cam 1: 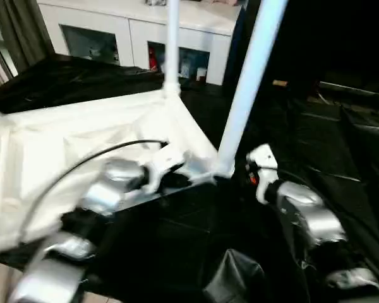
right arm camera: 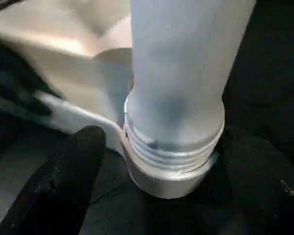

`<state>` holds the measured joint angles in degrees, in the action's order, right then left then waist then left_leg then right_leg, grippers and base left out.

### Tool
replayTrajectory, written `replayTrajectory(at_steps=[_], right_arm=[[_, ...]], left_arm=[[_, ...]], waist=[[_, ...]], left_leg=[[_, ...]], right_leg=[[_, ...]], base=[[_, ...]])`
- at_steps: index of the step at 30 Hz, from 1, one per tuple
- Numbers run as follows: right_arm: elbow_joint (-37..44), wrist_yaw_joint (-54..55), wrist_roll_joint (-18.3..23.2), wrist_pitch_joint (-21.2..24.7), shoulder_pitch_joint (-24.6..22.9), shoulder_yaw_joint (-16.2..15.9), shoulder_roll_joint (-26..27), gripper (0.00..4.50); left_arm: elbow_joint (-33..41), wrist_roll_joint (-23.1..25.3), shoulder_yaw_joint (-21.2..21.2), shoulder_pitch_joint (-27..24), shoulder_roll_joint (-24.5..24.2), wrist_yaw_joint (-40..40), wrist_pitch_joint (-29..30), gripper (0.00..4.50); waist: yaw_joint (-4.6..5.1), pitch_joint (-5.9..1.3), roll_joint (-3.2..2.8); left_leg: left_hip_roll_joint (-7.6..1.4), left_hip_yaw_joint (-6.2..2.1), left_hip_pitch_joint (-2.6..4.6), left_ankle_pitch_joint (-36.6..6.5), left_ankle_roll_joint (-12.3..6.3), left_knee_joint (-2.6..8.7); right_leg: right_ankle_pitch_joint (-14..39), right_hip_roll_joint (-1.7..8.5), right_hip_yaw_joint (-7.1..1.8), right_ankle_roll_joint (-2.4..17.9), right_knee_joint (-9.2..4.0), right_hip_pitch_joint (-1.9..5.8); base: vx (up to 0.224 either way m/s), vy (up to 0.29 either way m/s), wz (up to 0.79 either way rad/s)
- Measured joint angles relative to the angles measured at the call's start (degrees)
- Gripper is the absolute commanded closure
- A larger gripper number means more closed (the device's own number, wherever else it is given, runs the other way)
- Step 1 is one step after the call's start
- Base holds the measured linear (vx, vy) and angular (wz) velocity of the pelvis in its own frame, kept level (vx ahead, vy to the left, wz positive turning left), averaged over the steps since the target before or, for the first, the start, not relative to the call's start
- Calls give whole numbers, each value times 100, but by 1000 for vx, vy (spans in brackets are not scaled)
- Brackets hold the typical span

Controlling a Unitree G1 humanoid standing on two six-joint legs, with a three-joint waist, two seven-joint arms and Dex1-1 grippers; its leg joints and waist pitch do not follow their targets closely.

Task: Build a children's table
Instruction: Rotate leg to tighten

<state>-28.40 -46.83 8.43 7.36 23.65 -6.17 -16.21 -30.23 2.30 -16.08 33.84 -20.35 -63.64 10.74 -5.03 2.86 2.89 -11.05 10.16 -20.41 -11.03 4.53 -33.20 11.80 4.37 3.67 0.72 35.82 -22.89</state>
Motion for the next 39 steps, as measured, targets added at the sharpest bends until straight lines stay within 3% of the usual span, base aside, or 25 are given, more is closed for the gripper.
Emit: replayTrajectory(at_steps=[5,13,14,16,24,29,34,39], right_arm=[[327,-635,133,62,-111,-189,-81,57],[586,-1245,325,209,-308,-316,-285,57],[586,-1251,324,209,-308,-320,-287,86],[588,-1285,327,225,-307,-325,-286,86],[615,-1298,432,336,-308,-329,-260,157],[246,-388,356,325,-158,-64,53,176],[-410,1518,222,232,202,513,688,178],[-896,2933,52,96,534,778,1069,178]], left_arm=[[458,-230,-60,-243,-333,-722,90,450],[917,-394,-73,-537,-642,-1121,256,450],[923,-396,-73,-541,-644,-1123,267,450],[944,-402,-72,-546,-647,-1123,308,450],[1031,-428,-66,-579,-634,-1072,406,450],[727,-242,-61,-375,-296,-447,413,450],[-206,93,-66,255,536,747,529,450],[-1003,249,-67,732,1171,1632,561,450]], waist=[[-48,3,5],[-27,12,24],[-24,12,24],[-22,11,28],[-11,10,36],[6,8,42],[-17,3,36],[-55,-7,16]], left_leg=[[-1,6,-23,1,-37,-34],[-3,7,-19,-14,-20,-44],[-2,7,-17,-13,-19,-45],[-2,7,-15,-13,-19,-45],[-2,8,-16,-13,-20,-47],[-2,8,-4,-11,-15,-61],[0,7,8,-4,-3,-56],[3,11,6,-3,-2,-55]], right_leg=[[9,7,1,9,-5,-11],[9,10,0,9,3,-8],[9,10,-1,9,4,-6],[9,10,0,9,5,-5],[9,10,-1,9,6,-5],[-1,10,-6,11,16,3],[-16,10,-8,7,16,12],[-15,17,-10,6,8,29]], base=[[0,0,0],[0,0,0],[0,0,0],[0,0,0],[0,0,0],[0,0,0],[0,0,0],[0,0,0]])
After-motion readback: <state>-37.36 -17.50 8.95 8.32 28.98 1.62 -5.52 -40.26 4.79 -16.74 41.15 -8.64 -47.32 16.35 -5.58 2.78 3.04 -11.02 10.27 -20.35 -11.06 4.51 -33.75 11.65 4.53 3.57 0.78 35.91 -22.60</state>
